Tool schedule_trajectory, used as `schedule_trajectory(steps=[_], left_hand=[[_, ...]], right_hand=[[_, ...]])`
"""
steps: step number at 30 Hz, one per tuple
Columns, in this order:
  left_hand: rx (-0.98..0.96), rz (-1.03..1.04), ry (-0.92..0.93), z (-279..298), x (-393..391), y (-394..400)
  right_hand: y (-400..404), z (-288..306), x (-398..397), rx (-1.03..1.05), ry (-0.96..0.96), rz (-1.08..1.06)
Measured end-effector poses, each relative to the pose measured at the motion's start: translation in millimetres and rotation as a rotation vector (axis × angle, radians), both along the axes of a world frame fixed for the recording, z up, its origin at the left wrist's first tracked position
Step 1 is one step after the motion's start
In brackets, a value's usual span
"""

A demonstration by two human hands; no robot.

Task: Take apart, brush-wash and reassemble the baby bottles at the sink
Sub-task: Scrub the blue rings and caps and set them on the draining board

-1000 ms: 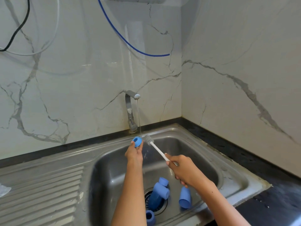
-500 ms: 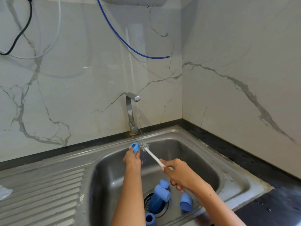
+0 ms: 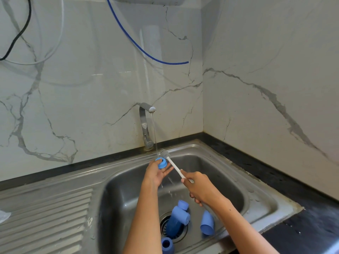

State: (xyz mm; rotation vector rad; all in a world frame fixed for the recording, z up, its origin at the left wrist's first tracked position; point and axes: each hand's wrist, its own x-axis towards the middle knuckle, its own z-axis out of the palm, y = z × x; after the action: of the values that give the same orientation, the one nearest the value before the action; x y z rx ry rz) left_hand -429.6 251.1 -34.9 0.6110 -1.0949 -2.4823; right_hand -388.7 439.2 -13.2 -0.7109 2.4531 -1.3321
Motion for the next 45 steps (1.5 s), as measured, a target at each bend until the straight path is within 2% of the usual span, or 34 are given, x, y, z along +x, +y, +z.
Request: schedule_trajectory(steps=[2, 7, 10, 16, 23, 27, 30, 33, 35, 38, 40, 42, 45], left_hand=[[0.017, 0.035, 0.032, 2.4, -1.9, -0.6], [0.123, 0.289, 0.033, 3.7, -6.8, 1.3], [0.166, 0.343, 0.073, 2.9, -10.3, -6.0], [0.094, 0.261, 0.059, -1.9, -12.5, 9.1], [0.080, 0.354, 0.087, -0.1, -12.3, -7.2], [0.078, 0.260, 0.169, 1.5, -16.7, 11.2], [0.226, 0.219, 0.224, 7.0, -12.1, 12.1], [0.398, 0.231, 0.242, 6.0, -7.9, -1.3], [0.418, 0.220, 0.274, 4.2, -6.3, -5.5], [0.342, 0.168, 0.302, 5.7, -9.5, 0.1], [0.174, 0.130, 0.205, 7.8, -11.5, 15.3], [0.131, 0.104, 0.143, 7.7, -13.3, 31.8], [0.348, 0.092, 0.218, 11.8, -9.1, 31.8]], right_hand=[[1.2, 0.7, 0.4, -0.004, -0.003, 0.005], [6.4, -0.4, 2.2, 0.022, 0.005, 0.044], [11.3, -3.0, 6.3, 0.014, -0.032, 0.067], [4.4, -2.9, 2.7, 0.012, 0.015, 0.021], [13.3, -3.7, 13.7, -0.001, -0.009, 0.081], [6.3, 2.7, 8.0, 0.020, 0.087, 0.035], [0.9, 5.5, 6.2, 0.037, 0.123, 0.050], [7.8, 1.4, 6.7, 0.051, 0.075, 0.089], [15.0, -0.4, 6.5, 0.064, 0.046, 0.095], [13.7, -0.2, 4.5, 0.060, 0.078, 0.069], [3.4, 1.3, 1.9, 0.097, 0.171, 0.041], [-5.0, 1.8, -0.5, 0.131, 0.227, -0.002], [-7.6, 0.0, -0.5, 0.100, 0.198, -0.005]])
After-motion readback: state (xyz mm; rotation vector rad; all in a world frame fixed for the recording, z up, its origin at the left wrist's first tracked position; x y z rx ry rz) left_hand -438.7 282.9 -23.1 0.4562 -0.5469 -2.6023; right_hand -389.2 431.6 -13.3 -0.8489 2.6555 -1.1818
